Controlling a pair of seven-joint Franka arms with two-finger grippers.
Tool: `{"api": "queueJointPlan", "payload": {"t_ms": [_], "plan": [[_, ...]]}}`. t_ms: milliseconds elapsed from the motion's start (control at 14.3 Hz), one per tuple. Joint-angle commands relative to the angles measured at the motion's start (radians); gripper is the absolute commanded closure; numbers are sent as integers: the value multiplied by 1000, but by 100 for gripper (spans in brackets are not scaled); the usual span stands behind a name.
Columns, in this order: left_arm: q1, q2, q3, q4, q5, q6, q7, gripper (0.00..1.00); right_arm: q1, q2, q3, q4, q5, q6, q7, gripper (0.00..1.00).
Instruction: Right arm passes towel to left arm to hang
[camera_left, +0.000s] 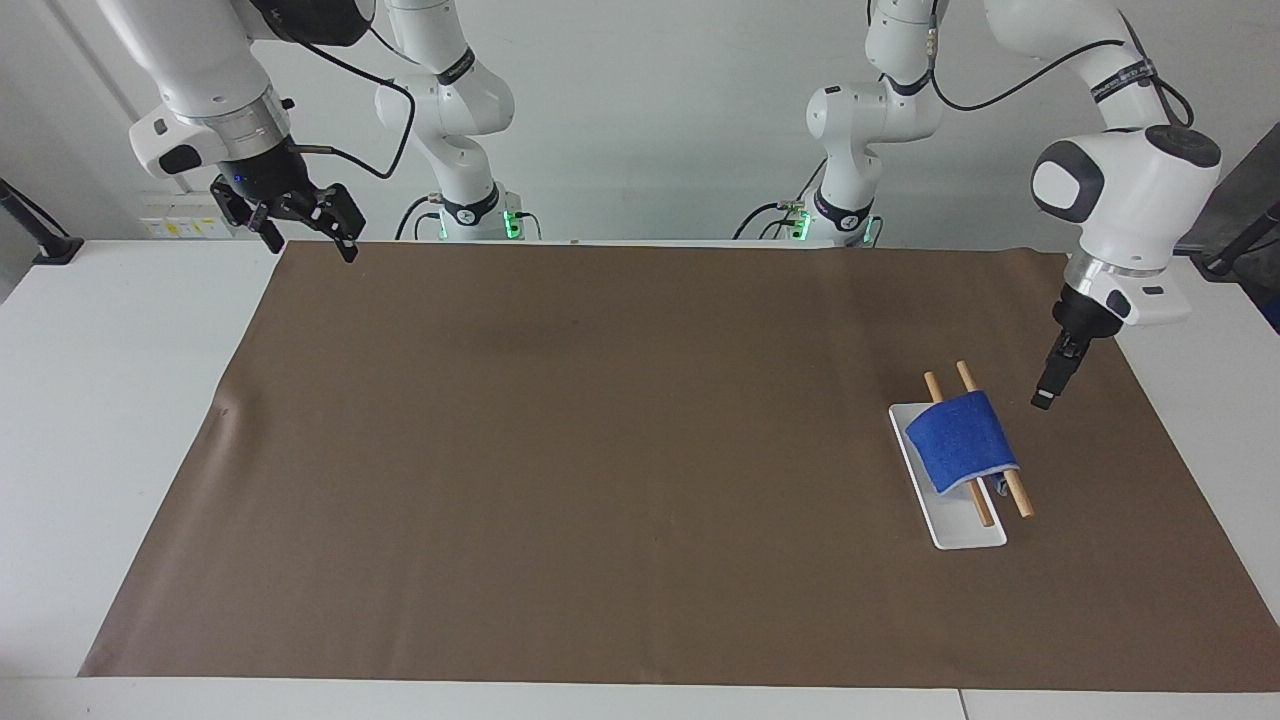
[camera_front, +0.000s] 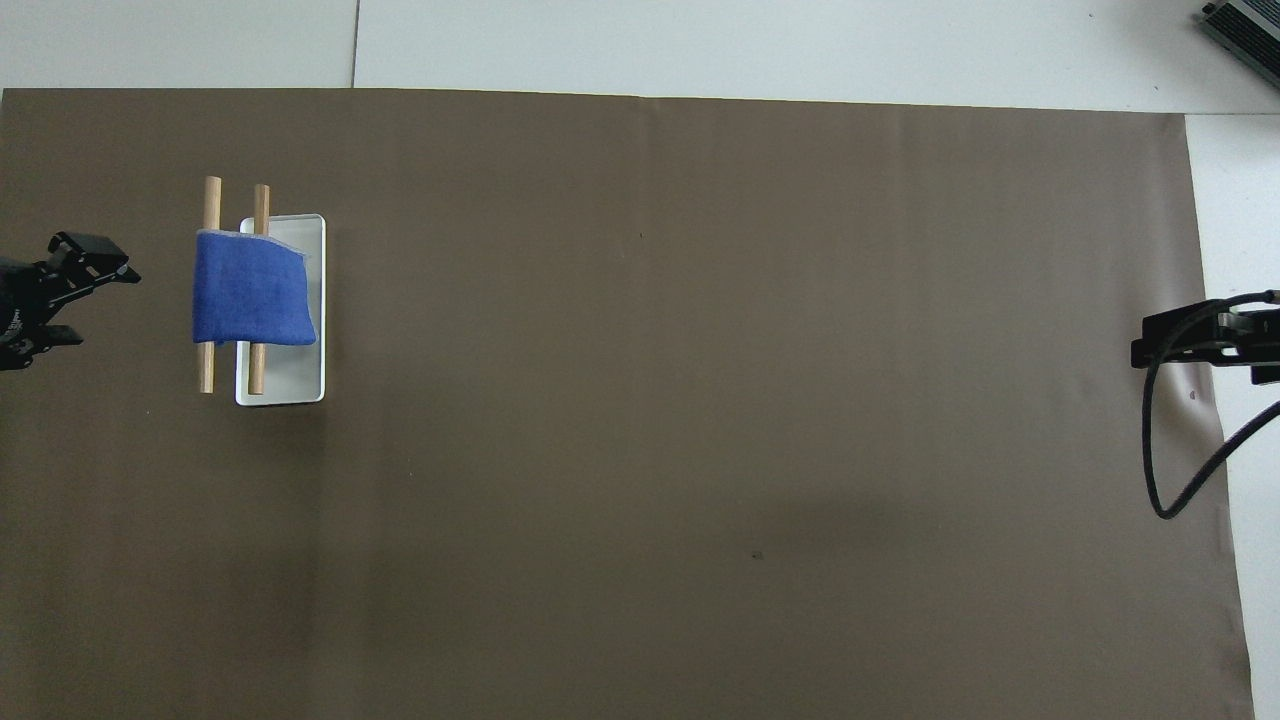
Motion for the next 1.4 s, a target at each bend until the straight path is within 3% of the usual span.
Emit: {"api": "queueJointPlan", "payload": {"t_ms": [0, 210, 559, 1188, 1327], "plan": [[-9, 54, -18, 133, 47, -172, 134, 13, 6, -29, -7, -36, 15, 23, 20, 0], [-9, 57, -56, 204, 62, -287, 174, 19, 6, -29, -7, -36, 15, 26, 22, 0], [-9, 54, -107, 334, 82, -494, 294, 20, 6, -29, -7, -36, 15, 22, 22, 0], [-14, -32, -145, 357, 68, -697, 374, 19, 6, -24, -5, -18, 17, 8, 10, 0], [-14, -29, -148, 409, 65, -723, 374, 18, 7, -24, -4, -18, 15, -10, 11, 0]]}}
